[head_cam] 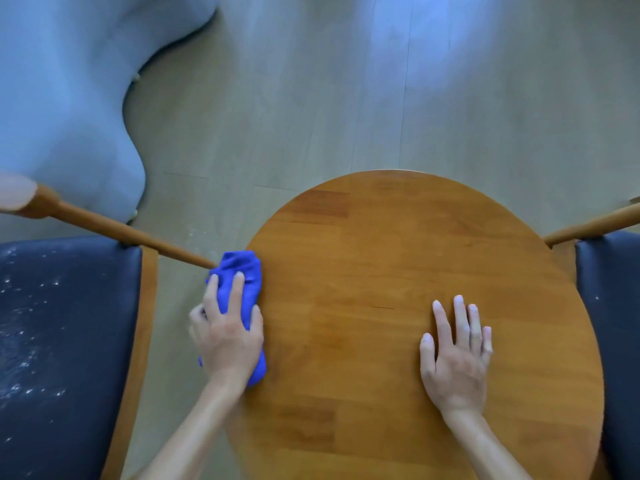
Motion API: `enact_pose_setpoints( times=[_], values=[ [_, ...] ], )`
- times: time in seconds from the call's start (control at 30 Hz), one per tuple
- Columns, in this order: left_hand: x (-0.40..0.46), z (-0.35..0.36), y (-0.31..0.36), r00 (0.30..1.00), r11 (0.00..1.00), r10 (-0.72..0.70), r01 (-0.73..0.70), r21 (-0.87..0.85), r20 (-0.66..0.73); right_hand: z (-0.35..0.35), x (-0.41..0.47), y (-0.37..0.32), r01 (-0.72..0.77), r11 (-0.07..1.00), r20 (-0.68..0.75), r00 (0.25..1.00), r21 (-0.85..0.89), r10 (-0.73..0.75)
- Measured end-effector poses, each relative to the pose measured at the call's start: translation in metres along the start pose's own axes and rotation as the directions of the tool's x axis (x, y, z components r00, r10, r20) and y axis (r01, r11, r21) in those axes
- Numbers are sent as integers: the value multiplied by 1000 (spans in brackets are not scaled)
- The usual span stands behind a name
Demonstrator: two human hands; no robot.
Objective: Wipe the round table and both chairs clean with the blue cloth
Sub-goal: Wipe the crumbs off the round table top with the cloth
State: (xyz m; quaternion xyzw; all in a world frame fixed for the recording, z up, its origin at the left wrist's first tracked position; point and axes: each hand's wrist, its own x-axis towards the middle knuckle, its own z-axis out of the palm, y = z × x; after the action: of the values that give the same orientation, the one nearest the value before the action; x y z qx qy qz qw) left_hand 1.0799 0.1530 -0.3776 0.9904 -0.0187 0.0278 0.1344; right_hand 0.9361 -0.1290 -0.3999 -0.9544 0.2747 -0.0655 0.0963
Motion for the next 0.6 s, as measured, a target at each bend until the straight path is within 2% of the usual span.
enact_pose_setpoints(
  times=[0.1,0.2,0.3,0.4,0.43,0.47,0.53,0.6],
  values=[
    [-47,9,44,992,992,122,-123,-5,-19,0,0,1,-7,1000,12,1000,-4,7],
    [-90,18,116,957,956,282,-274,-106,67,0,-1,3,-14,1000,10,1000,7,14],
    [-113,24,157,865,867,487,-464,-184,116,0,-1,8,-14,999,3,1000,33,14],
    [-95,22,132,778,778,620,-591,-214,104,0,-1,8,-21,998,11,1000,63,20],
    [-80,19,111,772,774,627,-602,-196,102,-1,0,8,-21,998,11,1000,65,20],
    [-63,15,86,799,801,593,-572,-177,101,-1,-1,7,-21,998,12,1000,65,20],
    [-29,3,32,901,900,425,-411,-142,85,-1,0,5,-27,997,10,1000,71,26],
    [-15,-11,-16,964,959,262,-255,-123,45,0,1,5,-29,997,13,1000,76,28]
  ],
)
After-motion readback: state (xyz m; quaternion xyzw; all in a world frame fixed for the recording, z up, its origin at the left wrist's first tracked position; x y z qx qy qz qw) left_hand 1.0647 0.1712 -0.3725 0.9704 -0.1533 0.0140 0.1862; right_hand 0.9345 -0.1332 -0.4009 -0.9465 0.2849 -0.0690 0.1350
